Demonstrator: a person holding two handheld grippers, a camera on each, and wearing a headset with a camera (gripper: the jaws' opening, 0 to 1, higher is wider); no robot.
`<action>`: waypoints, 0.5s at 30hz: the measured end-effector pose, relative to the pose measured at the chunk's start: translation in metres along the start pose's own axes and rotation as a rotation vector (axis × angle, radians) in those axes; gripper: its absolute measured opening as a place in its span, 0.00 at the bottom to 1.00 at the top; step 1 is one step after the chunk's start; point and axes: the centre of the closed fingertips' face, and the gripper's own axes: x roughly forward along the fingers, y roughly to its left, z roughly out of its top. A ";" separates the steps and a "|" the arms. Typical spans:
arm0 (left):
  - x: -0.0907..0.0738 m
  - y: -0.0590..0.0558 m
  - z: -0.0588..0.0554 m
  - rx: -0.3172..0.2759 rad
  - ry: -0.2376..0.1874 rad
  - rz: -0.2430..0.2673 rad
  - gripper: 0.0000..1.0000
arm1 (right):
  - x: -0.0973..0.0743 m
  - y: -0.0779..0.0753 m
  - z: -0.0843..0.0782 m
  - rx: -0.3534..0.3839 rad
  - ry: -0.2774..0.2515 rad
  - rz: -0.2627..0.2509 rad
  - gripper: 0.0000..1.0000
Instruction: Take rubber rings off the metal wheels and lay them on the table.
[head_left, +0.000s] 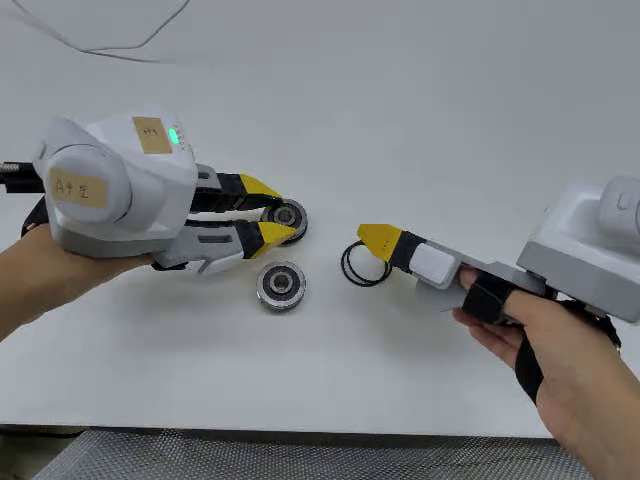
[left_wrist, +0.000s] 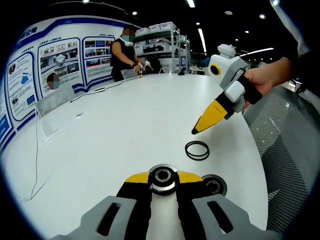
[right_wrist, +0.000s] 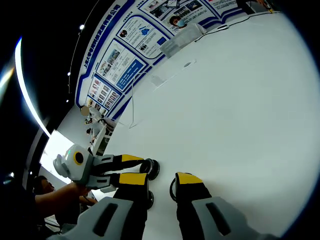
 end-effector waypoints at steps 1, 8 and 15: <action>0.000 0.000 0.000 -0.005 -0.001 -0.001 0.19 | 0.000 0.000 -0.001 0.001 0.001 0.000 0.22; 0.000 0.001 0.000 -0.016 -0.003 0.002 0.17 | 0.001 0.004 -0.003 0.005 0.009 0.010 0.22; 0.000 0.001 0.000 -0.007 0.006 -0.002 0.15 | 0.002 0.005 -0.005 0.006 0.012 0.013 0.22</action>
